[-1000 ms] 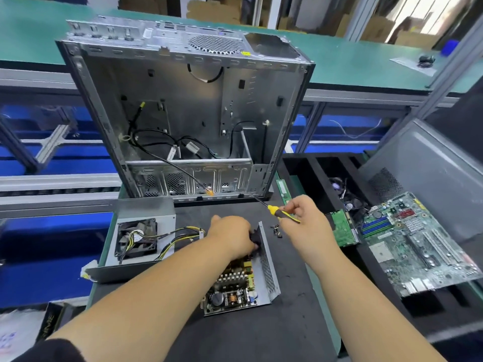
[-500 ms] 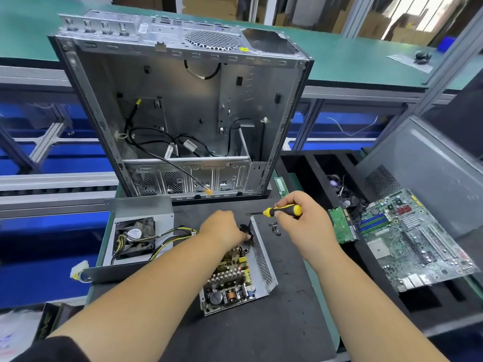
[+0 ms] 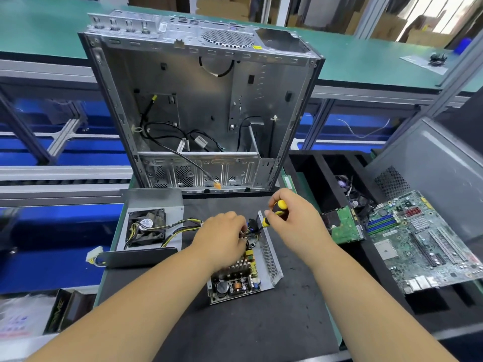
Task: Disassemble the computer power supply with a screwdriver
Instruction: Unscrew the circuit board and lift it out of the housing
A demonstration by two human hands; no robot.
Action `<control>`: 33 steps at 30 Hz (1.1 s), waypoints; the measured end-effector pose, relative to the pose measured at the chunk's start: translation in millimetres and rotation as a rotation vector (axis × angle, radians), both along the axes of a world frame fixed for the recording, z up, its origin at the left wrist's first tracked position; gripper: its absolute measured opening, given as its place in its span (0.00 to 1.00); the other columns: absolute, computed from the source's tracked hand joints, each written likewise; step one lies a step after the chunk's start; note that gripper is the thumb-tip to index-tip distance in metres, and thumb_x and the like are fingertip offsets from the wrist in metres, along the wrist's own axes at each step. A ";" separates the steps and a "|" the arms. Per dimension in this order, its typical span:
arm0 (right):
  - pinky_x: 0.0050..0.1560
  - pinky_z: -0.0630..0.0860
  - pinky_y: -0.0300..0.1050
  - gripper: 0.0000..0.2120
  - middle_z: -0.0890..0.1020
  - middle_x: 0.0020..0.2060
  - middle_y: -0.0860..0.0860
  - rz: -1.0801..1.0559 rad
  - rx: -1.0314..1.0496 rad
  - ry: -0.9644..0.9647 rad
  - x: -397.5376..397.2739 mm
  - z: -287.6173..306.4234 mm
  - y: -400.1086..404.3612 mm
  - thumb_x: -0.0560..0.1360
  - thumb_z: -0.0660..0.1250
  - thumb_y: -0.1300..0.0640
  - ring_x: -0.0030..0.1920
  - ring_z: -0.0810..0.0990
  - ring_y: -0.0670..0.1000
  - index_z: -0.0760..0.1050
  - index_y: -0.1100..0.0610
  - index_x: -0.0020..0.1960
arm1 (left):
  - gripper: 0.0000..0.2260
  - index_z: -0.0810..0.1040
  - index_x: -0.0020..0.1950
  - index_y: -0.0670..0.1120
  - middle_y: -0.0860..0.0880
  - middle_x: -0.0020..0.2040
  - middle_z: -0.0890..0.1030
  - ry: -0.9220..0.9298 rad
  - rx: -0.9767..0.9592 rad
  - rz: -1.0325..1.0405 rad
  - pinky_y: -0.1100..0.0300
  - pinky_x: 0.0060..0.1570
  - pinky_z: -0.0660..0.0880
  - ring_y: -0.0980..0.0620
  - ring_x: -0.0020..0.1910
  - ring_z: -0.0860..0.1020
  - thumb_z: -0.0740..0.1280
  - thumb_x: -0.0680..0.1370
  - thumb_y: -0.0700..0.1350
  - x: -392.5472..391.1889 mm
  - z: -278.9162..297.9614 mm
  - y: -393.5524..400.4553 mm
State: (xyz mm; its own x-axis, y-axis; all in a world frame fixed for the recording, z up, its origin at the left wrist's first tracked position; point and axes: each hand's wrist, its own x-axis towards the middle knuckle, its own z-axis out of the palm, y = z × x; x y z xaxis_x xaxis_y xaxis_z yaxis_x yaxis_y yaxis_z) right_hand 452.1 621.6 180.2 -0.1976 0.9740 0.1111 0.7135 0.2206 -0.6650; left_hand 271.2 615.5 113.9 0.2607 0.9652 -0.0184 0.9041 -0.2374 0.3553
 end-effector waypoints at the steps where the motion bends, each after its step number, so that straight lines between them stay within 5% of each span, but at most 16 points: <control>1: 0.37 0.69 0.40 0.05 0.76 0.40 0.44 0.008 -0.005 -0.022 -1.0 -3.3 0.5 0.77 0.68 0.54 0.40 0.74 0.43 0.71 0.47 0.47 | 0.09 0.75 0.56 0.51 0.51 0.53 0.76 0.004 0.023 -0.002 0.52 0.52 0.71 0.46 0.54 0.75 0.64 0.76 0.50 -0.1 -0.9 -1.2; 10: 0.35 0.69 0.42 0.05 0.76 0.40 0.45 0.028 -0.043 -0.123 -9.0 -19.6 7.0 0.77 0.67 0.54 0.38 0.74 0.45 0.70 0.49 0.47 | 0.10 0.77 0.54 0.54 0.52 0.51 0.77 -0.049 0.061 0.034 0.56 0.49 0.70 0.48 0.53 0.77 0.64 0.75 0.54 -0.9 -9.1 -2.1; 17: 0.43 0.75 0.48 0.05 0.77 0.45 0.48 0.063 -0.043 -0.168 -12.7 -16.8 6.7 0.77 0.67 0.56 0.43 0.77 0.50 0.71 0.51 0.49 | 0.08 0.79 0.51 0.55 0.53 0.48 0.78 -0.092 0.081 0.068 0.57 0.46 0.70 0.48 0.51 0.78 0.65 0.74 0.53 -0.5 -12.1 -2.5; 33: 0.35 0.67 0.41 0.07 0.73 0.41 0.45 0.122 -0.057 -0.214 -15.8 -18.2 9.8 0.76 0.67 0.57 0.37 0.73 0.45 0.69 0.50 0.48 | 0.07 0.80 0.49 0.54 0.53 0.45 0.78 -0.099 0.099 0.069 0.58 0.41 0.65 0.48 0.47 0.78 0.64 0.73 0.52 -0.7 -13.5 -1.4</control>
